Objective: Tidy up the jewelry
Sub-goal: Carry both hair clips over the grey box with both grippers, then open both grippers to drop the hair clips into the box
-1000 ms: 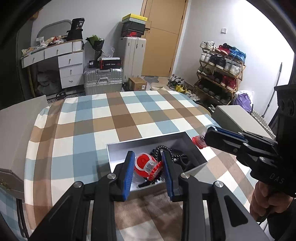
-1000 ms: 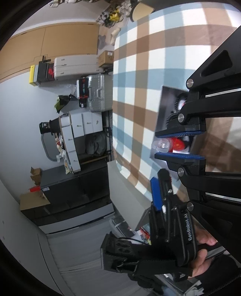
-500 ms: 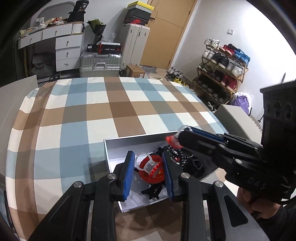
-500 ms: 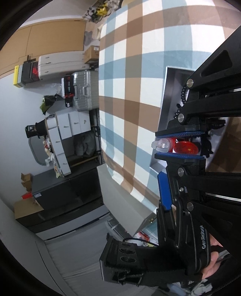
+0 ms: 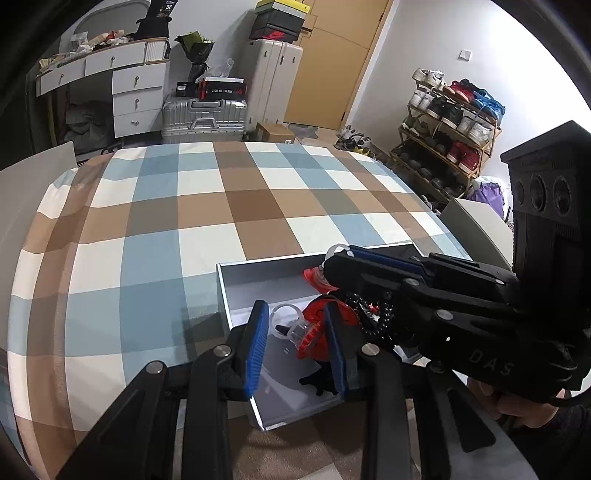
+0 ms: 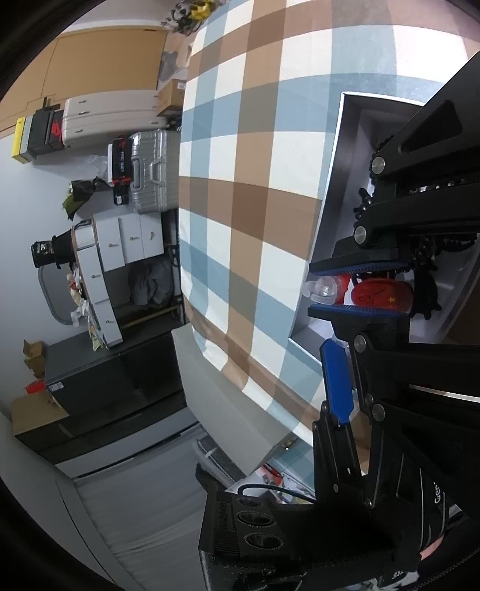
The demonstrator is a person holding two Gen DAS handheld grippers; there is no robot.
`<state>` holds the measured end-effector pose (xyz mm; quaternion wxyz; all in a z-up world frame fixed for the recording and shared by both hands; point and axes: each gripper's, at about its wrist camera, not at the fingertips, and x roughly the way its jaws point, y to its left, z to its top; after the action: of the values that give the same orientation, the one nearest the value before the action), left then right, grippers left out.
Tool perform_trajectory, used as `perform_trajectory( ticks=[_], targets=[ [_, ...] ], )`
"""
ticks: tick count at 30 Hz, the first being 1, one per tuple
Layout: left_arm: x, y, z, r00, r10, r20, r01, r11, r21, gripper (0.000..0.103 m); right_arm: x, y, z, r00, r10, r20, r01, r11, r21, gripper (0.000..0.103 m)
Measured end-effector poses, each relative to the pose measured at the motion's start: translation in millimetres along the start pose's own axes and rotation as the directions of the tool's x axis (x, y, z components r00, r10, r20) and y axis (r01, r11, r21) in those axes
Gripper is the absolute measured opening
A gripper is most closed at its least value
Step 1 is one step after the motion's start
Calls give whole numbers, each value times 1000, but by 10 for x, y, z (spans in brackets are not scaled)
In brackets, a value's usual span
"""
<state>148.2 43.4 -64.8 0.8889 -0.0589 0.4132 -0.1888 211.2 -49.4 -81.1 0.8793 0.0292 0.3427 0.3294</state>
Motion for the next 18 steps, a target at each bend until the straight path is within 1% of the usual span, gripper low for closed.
perform_trajectory(
  ticks=[3,4,5,7,8,9,11,13,14,16,18],
  targets=[
    [-4,-28,2,1000,27,-4,-27,1000,8,27,-18,-41,-10,1000,13,8,-13,1000,28,17],
    [-4,-29,4,1000,28,-3,-28,1000,9,31,-26,-57,-11,1000,23,10,-23,999,35,17],
    [-7,-24,5,1000,27,-1,-27,1000,6,38,-40,-71,-14,1000,27,15,-27,999,41,17],
    [-19,-10,4,1000,1,1,-1,1000,-4,46,-67,-94,-20,1000,21,20,-22,999,47,17],
    [-26,-11,5,1000,0,2,0,1000,-8,49,-86,-104,-26,1000,20,23,-21,999,50,17],
    [-40,-23,2,1000,9,7,-9,1000,-5,52,-117,-117,-39,999,17,31,-18,998,54,17],
    [-59,-61,0,1000,25,16,-25,1000,6,62,-170,-137,-50,999,9,41,-12,998,60,17],
    [-90,-101,-5,999,36,28,-36,999,15,69,-262,-173,-68,998,1,65,-6,997,73,18],
    [-101,-114,-5,999,40,31,-41,999,17,70,-306,-193,-80,997,-2,76,-4,997,82,19],
    [-119,-131,1,999,41,32,-42,999,13,70,-376,-232,-103,997,0,83,-8,995,96,27],
    [-160,-158,9,998,47,38,-47,999,14,70,-446,-259,-133,995,-12,97,2,995,104,28]
  ],
)
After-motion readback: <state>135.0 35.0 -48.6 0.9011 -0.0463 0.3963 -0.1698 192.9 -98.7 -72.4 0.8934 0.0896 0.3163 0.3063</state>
